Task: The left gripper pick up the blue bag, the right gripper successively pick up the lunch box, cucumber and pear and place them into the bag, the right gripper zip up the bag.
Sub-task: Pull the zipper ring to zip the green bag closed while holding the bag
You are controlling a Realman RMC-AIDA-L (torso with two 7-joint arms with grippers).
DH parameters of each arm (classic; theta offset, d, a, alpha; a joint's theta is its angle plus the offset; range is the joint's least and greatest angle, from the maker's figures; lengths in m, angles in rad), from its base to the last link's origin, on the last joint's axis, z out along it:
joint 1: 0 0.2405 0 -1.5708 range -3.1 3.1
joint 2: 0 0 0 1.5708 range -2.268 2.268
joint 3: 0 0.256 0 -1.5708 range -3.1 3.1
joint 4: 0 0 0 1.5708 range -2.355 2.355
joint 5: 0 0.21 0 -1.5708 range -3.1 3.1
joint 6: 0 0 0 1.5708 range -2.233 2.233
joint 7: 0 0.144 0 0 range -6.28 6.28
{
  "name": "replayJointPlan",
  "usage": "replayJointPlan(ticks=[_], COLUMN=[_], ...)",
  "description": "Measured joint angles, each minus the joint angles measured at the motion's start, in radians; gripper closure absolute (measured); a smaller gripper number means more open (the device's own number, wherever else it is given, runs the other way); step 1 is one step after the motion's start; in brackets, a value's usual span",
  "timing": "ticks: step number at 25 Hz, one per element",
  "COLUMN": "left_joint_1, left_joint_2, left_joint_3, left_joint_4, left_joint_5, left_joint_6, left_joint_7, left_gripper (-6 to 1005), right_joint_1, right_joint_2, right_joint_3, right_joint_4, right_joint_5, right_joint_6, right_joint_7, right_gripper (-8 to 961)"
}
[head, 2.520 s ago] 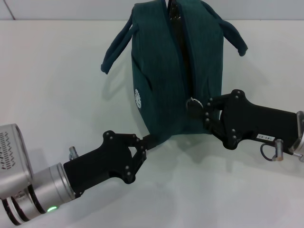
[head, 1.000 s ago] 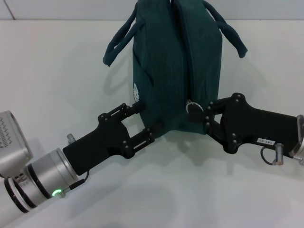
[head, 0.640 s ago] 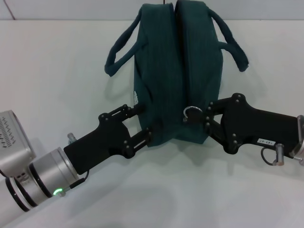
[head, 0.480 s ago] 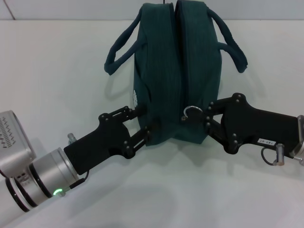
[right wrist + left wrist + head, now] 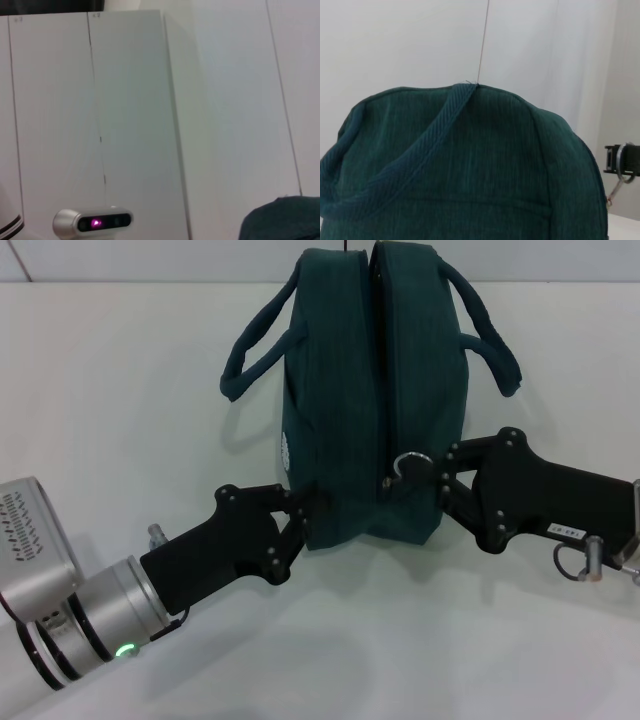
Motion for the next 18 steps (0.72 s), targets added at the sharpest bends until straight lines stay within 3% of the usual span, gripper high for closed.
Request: replayJointPlan(ticks=[4, 18], left_joint_1=[0.003, -0.001], left_joint_2=[0.000, 0.000], left_joint_3=[0.010, 0.063], left_joint_4=[0.000, 0.003], left_joint_5=[0.000, 0.002], left_joint_6=[0.010, 0.032], left_joint_7=[0.019, 0.066], left_gripper=[949, 959], right_joint_1=[0.000, 0.000], right_joint_2=[0.000, 0.000], right_joint_3=[0.000, -0.008], right_joint_4=[0.013, 0.028], right_joint_5=[0.028, 0.151], right_joint_6=[0.000, -0.017], right_joint_7=[-0.013, -0.077], right_gripper=[931, 931])
